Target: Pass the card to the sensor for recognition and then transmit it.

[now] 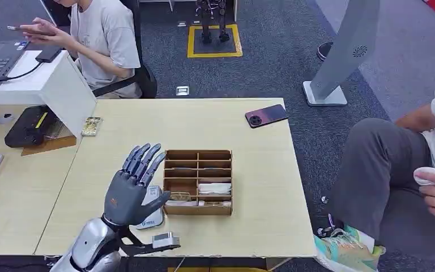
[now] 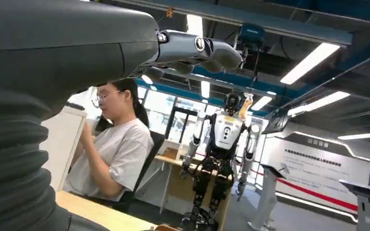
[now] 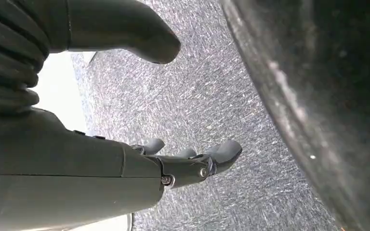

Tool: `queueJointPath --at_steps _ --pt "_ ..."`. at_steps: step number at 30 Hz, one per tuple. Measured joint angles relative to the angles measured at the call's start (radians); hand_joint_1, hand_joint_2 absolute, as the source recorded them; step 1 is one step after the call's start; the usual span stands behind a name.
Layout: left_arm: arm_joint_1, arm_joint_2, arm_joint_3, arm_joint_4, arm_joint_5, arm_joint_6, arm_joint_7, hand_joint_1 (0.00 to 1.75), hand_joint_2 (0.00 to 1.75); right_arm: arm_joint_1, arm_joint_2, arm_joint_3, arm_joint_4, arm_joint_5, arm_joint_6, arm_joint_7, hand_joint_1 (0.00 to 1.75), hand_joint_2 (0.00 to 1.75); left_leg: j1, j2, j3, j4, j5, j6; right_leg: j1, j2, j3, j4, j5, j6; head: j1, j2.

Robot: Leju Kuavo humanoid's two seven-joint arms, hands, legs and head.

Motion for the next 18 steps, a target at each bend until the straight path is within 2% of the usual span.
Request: queueJointPath --at_steps 6,18 --pt "-0.013 -0.026 0.005 0.082 0.003 0.002 0.021 0.00 1.75 0.000 0.000 0.000 0.000 0.001 0.000 0.000 0.00 1.75 0.000 0.000 0.000 0.000 0.000 0.000 0.000 0.000 0.000 0.000 0.000 0.000 0.000 0.000" --pt "-0.013 -0.035 0.013 0.189 -0.023 -0.031 0.030 0.00 1.75 0.000 0.000 0.000 0.000 0.003 0.000 0.000 0.00 1.75 0.000 0.000 0.000 0.000 0.000 0.000 0.000 0.000 0.000 0.000 0.000 0.000 0.000 0.000"
